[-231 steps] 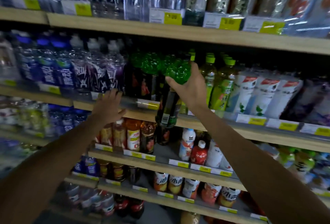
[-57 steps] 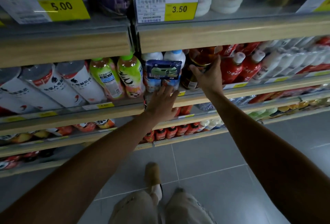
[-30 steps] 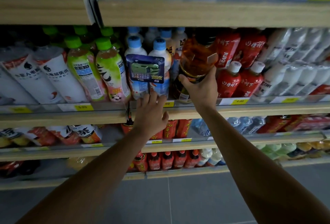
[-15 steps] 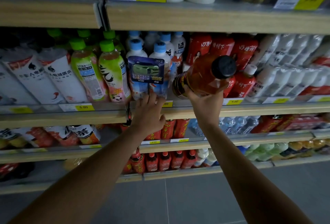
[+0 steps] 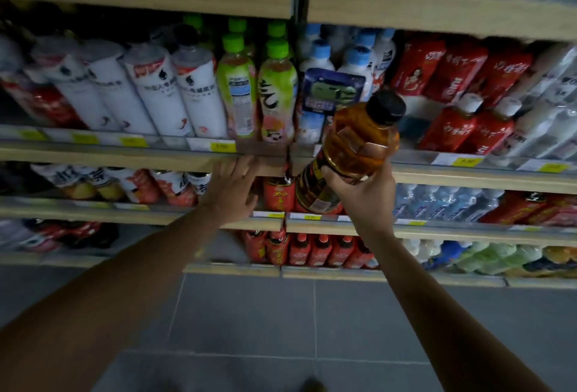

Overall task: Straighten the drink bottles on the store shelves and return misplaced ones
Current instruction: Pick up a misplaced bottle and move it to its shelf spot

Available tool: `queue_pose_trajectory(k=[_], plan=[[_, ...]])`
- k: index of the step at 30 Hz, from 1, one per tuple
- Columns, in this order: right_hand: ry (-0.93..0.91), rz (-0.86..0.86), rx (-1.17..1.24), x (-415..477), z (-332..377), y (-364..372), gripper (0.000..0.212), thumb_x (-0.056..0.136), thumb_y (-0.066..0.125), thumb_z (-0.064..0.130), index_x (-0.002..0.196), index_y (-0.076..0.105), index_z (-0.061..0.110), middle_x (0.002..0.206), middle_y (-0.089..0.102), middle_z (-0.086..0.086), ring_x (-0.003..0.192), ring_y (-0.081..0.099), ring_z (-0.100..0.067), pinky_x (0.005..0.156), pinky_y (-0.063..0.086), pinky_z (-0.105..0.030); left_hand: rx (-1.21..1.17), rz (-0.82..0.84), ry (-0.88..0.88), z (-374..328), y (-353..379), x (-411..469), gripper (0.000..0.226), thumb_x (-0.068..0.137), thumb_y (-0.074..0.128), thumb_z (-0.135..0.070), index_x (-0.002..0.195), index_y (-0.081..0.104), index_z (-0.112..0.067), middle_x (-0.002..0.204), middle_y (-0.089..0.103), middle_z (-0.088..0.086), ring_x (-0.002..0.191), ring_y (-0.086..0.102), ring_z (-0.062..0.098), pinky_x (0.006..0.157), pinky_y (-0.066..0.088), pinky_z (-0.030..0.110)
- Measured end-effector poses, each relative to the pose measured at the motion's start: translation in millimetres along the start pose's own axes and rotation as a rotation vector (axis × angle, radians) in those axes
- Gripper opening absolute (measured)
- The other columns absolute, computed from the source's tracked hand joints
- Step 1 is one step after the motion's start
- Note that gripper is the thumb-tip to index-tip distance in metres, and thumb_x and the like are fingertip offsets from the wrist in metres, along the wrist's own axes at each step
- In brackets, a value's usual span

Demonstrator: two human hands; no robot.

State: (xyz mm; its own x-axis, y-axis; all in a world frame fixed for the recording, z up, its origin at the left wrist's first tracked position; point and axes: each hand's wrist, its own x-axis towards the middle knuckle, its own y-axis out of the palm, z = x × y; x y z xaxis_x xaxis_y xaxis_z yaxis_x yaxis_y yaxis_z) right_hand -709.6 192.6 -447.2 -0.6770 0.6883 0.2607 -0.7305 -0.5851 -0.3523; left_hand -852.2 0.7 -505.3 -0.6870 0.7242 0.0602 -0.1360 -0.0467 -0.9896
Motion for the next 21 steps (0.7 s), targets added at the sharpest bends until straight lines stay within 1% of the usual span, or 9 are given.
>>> queue_pose_trajectory(k=[2, 4, 6, 9, 12, 14, 17, 19, 21], plan=[[0.014, 0.039, -0.008, -11, 10, 25, 0.09, 0.053, 0.074, 0.062, 0.128, 0.046, 0.022, 0.11, 0.067, 0.005, 0.102, 0.064, -0.012, 0.089, 0.053, -0.043, -0.007, -0.02, -0.017, 31, 3, -13, 0.074, 0.078, 0.06, -0.037, 0.142, 0.035, -0.01, 0.143, 0.037, 0.013, 0.122, 0.04, 0.033, 0.098, 0.032, 0.047], [0.006, 0.06, -0.019, -21, 25, 57, 0.091, 0.053, 0.074, 0.062, 0.13, 0.046, 0.021, 0.112, 0.067, 0.005, 0.104, 0.063, -0.013, 0.089, 0.053, -0.042, -0.037, -0.07, -0.015, 65, 6, -24, 0.07, 0.07, 0.068, -0.03, 0.133, 0.047, -0.007, 0.131, 0.049, 0.016, 0.111, 0.05, 0.036, 0.091, 0.039, 0.048], [-0.007, 0.067, -0.037, -32, 44, 93, 0.091, 0.055, 0.072, 0.063, 0.131, 0.046, 0.02, 0.113, 0.067, 0.003, 0.105, 0.063, -0.015, 0.088, 0.053, -0.043, -0.069, -0.117, -0.017, 104, 12, -38, 0.066, 0.066, 0.069, -0.026, 0.127, 0.052, -0.006, 0.121, 0.055, 0.018, 0.103, 0.054, 0.037, 0.087, 0.043, 0.047], [-0.017, 0.069, -0.043, -52, 74, 156, 0.086, 0.056, 0.072, 0.061, 0.129, 0.046, 0.023, 0.114, 0.067, 0.005, 0.106, 0.063, -0.016, 0.088, 0.052, -0.043, -0.069, -0.117, -0.048, 173, 22, -66, 0.066, 0.068, 0.062, -0.031, 0.128, 0.05, -0.007, 0.122, 0.053, 0.018, 0.106, 0.051, 0.037, 0.091, 0.038, 0.047], [-0.023, 0.082, -0.036, -73, 105, 221, 0.086, 0.055, 0.071, 0.063, 0.127, 0.047, 0.023, 0.11, 0.066, 0.008, 0.104, 0.063, -0.017, 0.087, 0.053, -0.044, -0.041, -0.081, -0.083, 249, 33, -97, 0.069, 0.069, 0.067, -0.026, 0.132, 0.047, -0.004, 0.128, 0.05, 0.02, 0.113, 0.049, 0.038, 0.097, 0.037, 0.049], [-0.034, 0.093, -0.023, -86, 124, 265, 0.087, 0.054, 0.071, 0.064, 0.127, 0.047, 0.023, 0.11, 0.066, 0.009, 0.104, 0.063, -0.017, 0.087, 0.053, -0.043, -0.034, -0.076, -0.116, 300, 40, -116, 0.067, 0.073, 0.065, -0.026, 0.133, 0.047, -0.002, 0.13, 0.049, 0.022, 0.115, 0.049, 0.039, 0.097, 0.037, 0.051], [-0.058, 0.109, -0.016, -101, 150, 329, 0.083, 0.053, 0.069, 0.067, 0.123, 0.05, 0.025, 0.106, 0.067, 0.009, 0.101, 0.064, -0.014, 0.085, 0.054, -0.042, -0.038, -0.08, -0.169, 370, 48, -141, 0.066, 0.08, 0.062, -0.028, 0.137, 0.041, -0.003, 0.134, 0.045, 0.02, 0.121, 0.044, 0.038, 0.101, 0.031, 0.052], [-0.074, 0.119, 0.009, -108, 166, 370, 0.081, 0.054, 0.07, 0.066, 0.122, 0.051, 0.026, 0.105, 0.067, 0.012, 0.1, 0.064, -0.012, 0.085, 0.054, -0.041, -0.041, -0.094, -0.212, 414, 55, -155, 0.068, 0.08, 0.065, -0.029, 0.136, 0.04, -0.001, 0.133, 0.044, 0.021, 0.12, 0.043, 0.04, 0.101, 0.03, 0.052], [-0.092, 0.125, 0.036, -113, 180, 407, 0.08, 0.055, 0.07, 0.066, 0.12, 0.051, 0.024, 0.103, 0.067, 0.012, 0.098, 0.064, -0.012, 0.083, 0.055, -0.041, -0.052, -0.116, -0.265, 454, 60, -168, 0.064, 0.08, 0.064, -0.028, 0.133, 0.043, 0.002, 0.129, 0.046, 0.024, 0.115, 0.045, 0.043, 0.1, 0.031, 0.052]])
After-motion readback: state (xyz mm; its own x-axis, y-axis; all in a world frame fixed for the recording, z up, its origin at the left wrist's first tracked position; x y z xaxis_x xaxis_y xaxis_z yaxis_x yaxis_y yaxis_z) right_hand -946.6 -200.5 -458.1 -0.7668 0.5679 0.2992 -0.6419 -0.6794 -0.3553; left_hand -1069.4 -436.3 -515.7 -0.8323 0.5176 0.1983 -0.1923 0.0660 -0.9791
